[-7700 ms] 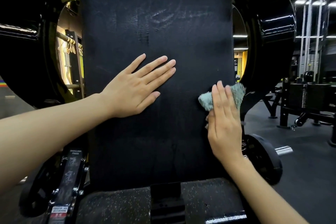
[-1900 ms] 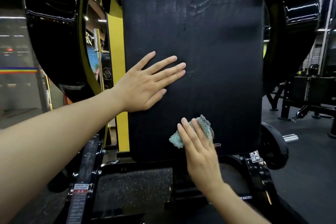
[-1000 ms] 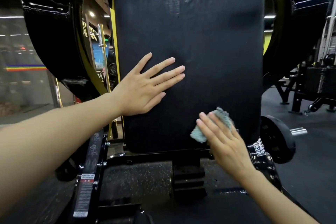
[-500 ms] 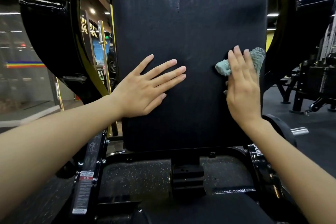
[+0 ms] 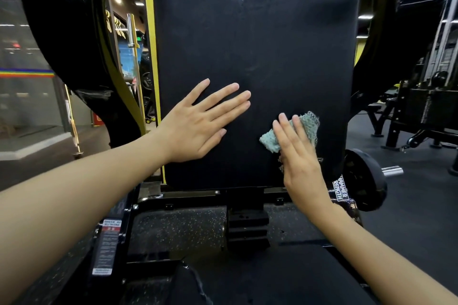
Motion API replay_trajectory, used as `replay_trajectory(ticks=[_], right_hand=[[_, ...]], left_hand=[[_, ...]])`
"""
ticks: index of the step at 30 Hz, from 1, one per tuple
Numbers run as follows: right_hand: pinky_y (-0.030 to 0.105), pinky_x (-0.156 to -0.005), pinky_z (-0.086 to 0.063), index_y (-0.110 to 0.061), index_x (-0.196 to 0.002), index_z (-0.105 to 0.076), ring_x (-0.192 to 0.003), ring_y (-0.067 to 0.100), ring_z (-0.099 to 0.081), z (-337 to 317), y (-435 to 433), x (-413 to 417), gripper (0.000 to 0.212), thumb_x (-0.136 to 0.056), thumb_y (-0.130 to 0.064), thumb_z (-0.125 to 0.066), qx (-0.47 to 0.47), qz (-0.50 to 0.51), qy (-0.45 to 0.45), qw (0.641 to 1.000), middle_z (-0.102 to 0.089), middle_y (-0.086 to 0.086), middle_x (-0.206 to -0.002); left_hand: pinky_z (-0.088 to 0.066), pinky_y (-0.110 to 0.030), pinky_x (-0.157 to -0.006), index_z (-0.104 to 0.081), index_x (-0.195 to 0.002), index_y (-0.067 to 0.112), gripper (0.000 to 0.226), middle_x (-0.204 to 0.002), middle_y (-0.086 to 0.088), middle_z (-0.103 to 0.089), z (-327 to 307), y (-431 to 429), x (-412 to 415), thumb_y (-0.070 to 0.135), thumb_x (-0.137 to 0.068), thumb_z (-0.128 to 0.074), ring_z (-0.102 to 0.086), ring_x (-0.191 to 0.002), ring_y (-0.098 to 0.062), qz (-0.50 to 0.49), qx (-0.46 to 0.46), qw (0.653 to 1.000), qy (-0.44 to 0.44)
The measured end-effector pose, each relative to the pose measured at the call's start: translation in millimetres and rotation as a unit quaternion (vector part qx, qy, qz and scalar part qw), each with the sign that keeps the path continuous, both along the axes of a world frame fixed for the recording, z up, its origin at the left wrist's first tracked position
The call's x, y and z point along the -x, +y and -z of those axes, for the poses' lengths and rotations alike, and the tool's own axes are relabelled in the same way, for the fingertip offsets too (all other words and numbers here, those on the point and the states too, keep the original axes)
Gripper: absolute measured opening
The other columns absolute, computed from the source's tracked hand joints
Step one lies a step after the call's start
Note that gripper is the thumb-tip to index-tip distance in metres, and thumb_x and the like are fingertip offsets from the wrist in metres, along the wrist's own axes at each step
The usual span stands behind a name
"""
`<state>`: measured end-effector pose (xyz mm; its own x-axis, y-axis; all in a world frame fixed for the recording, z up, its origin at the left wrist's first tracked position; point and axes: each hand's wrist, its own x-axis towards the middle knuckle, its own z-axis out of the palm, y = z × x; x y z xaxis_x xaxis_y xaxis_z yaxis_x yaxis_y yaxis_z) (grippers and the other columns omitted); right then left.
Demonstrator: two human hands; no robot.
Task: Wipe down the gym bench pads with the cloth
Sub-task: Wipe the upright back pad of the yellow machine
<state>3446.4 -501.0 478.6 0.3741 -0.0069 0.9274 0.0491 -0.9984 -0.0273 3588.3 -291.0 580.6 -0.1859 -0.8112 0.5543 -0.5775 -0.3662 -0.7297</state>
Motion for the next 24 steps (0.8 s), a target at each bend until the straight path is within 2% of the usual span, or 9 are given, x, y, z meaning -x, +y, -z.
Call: replay_trajectory(ticks=[2, 7, 10, 12, 15, 18, 20, 21, 24], right_hand=[[0.039, -0.122, -0.019, -0.008, -0.152, -0.033, -0.153, 0.020, -0.010, 4.2, 3.7, 4.5, 0.067, -0.092, 0.019, -0.048, -0.005, -0.010, 0.019, 1.000, -0.026, 0.002, -0.161], [0.036, -0.123, -0.019, -0.010, -0.152, -0.033, -0.152, 0.017, -0.011, -2.5, 8.8, 14.5, 0.061, -0.096, 0.012, -0.042, -0.012, -0.028, 0.047, 0.998, -0.025, 0.001, -0.161], [0.033, -0.123, -0.018, -0.009, -0.151, -0.034, -0.152, 0.018, -0.014, -14.3, 14.9, 14.1, 0.055, -0.098, 0.004, -0.036, -0.007, -0.036, 0.050, 0.998, -0.027, 0.001, -0.160], [0.035, -0.122, -0.020, -0.007, -0.151, -0.035, -0.152, 0.019, -0.016, -25.0, 21.9, 12.5, 0.052, -0.100, -0.001, -0.032, -0.006, -0.058, 0.051, 0.997, -0.028, 0.003, -0.160], [0.037, -0.122, -0.021, -0.004, -0.149, -0.037, -0.151, 0.020, -0.018, -42.8, 34.0, 10.2, 0.050, -0.100, -0.002, -0.031, -0.025, -0.094, 0.044, 0.994, -0.031, 0.007, -0.158], [0.037, -0.122, -0.021, -0.003, -0.148, -0.038, -0.151, 0.019, -0.018, -58.9, 44.2, 7.8, 0.049, -0.100, -0.001, -0.032, -0.055, -0.118, 0.039, 0.991, -0.032, 0.007, -0.158], [0.036, -0.122, -0.021, -0.003, -0.148, -0.038, -0.151, 0.019, -0.017, -68.5, 50.1, 5.7, 0.048, -0.101, -0.001, -0.032, -0.068, -0.127, 0.044, 0.989, -0.032, 0.008, -0.158], [0.035, -0.122, -0.020, -0.003, -0.148, -0.037, -0.151, 0.019, -0.017, -72.9, 52.6, 4.9, 0.047, -0.101, -0.002, -0.034, -0.072, -0.128, 0.049, 0.988, -0.032, 0.008, -0.158], [0.035, -0.122, -0.021, -0.003, -0.149, -0.037, -0.151, 0.019, -0.019, -87.1, 56.3, 6.8, 0.047, -0.102, -0.004, -0.043, -0.090, -0.124, 0.063, 0.986, -0.033, 0.009, -0.157]], left_hand=[[-0.010, -0.053, -0.121, -0.016, -0.158, 0.016, 0.060, -0.166, -0.001, -0.011, 11.1, 1.2, 2.2, 0.032, -0.101, -0.027, -0.007, -0.153, -0.021, 0.005, -0.020, 1.000, 0.008], [-0.009, -0.050, -0.122, -0.020, -0.157, 0.015, 0.061, -0.165, -0.001, -0.014, 24.0, 2.5, 8.5, 0.029, -0.099, -0.032, -0.009, -0.153, -0.020, 0.032, -0.039, 0.997, 0.058], [-0.012, -0.046, -0.123, -0.031, -0.154, 0.014, 0.056, -0.162, -0.001, -0.025, 25.4, -1.1, 20.6, 0.025, -0.099, -0.035, -0.017, -0.151, -0.018, 0.107, -0.004, 0.983, 0.152], [-0.025, -0.040, -0.120, -0.043, -0.147, 0.011, 0.049, -0.155, -0.002, -0.040, 24.6, -4.6, 32.6, 0.019, -0.099, -0.038, -0.032, -0.146, -0.016, 0.189, 0.033, 0.950, 0.246], [-0.045, -0.032, -0.105, -0.051, -0.139, 0.011, 0.041, -0.137, 0.001, -0.057, 17.9, -10.8, 47.9, 0.019, -0.100, -0.042, -0.052, -0.127, -0.010, 0.267, 0.095, 0.861, 0.422], [-0.050, -0.019, -0.090, -0.055, -0.134, 0.017, 0.043, -0.120, 0.008, -0.064, 3.1, -18.2, 59.5, 0.035, -0.096, -0.049, -0.060, -0.110, -0.005, 0.273, 0.158, 0.766, 0.560], [-0.050, -0.016, -0.087, -0.062, -0.126, 0.018, 0.037, -0.112, 0.010, -0.069, -8.9, -22.9, 65.9, 0.035, -0.094, -0.057, -0.064, -0.104, -0.002, 0.276, 0.186, 0.711, 0.619], [-0.051, -0.017, -0.087, -0.065, -0.122, 0.017, 0.032, -0.109, 0.010, -0.071, -15.0, -24.5, 68.5, 0.031, -0.094, -0.060, -0.065, -0.102, -0.002, 0.280, 0.197, 0.698, 0.629], [-0.052, -0.021, -0.089, -0.070, -0.116, 0.015, 0.023, -0.106, 0.011, -0.072, -32.6, -25.5, 72.9, 0.019, -0.094, -0.066, -0.067, -0.101, -0.001, 0.276, 0.219, 0.695, 0.627]])
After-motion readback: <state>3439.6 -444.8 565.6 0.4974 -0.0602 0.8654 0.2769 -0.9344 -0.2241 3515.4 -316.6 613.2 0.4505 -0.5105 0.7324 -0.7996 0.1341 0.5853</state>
